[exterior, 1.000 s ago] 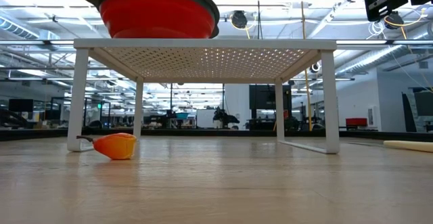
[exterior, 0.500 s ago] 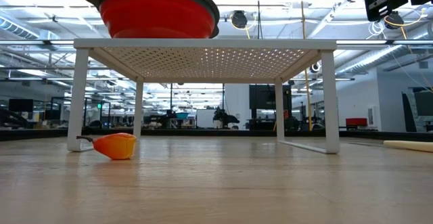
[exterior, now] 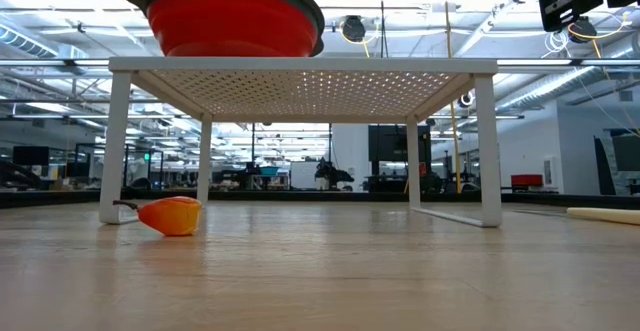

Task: Pick & Place Fruit
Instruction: Put the orange into the red strainer bowl on the shelf

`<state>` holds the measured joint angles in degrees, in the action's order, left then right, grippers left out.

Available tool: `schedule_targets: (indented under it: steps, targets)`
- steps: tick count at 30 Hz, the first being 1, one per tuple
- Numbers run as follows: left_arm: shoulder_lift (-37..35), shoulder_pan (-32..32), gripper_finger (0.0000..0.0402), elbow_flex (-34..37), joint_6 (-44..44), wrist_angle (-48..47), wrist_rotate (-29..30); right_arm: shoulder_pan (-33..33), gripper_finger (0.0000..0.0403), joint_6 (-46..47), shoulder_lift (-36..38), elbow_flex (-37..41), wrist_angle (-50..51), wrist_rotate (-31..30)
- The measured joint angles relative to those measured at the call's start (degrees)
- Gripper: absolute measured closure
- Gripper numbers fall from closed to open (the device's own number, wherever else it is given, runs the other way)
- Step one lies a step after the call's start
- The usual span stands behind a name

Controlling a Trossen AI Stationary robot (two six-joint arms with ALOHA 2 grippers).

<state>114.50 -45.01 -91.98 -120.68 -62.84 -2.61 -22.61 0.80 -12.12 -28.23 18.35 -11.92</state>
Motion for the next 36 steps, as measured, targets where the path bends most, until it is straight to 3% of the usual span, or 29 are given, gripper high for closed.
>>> schedule_targets:
  steps: [12, 25, 36]
  targets:
    - [0.0, 0.1, 0.0134, 7.3, 6.4, 4.9, -1.0, 0.0, 0.0403, -0.2, 0.0, 0.0, 0.0, 0.0]
    - [0.0, 0.7, 0.0147, 14.7, 6.6, 12.1, -3.5, 0.0, 0.0403, -0.2, 0.0, 0.0, 0.0, 0.0]
    - [-0.1, 2.2, 0.022, 15.4, 11.0, 15.1, -4.0, 0.0, 0.0403, -0.2, 0.0, 0.0, 0.0, 0.0]
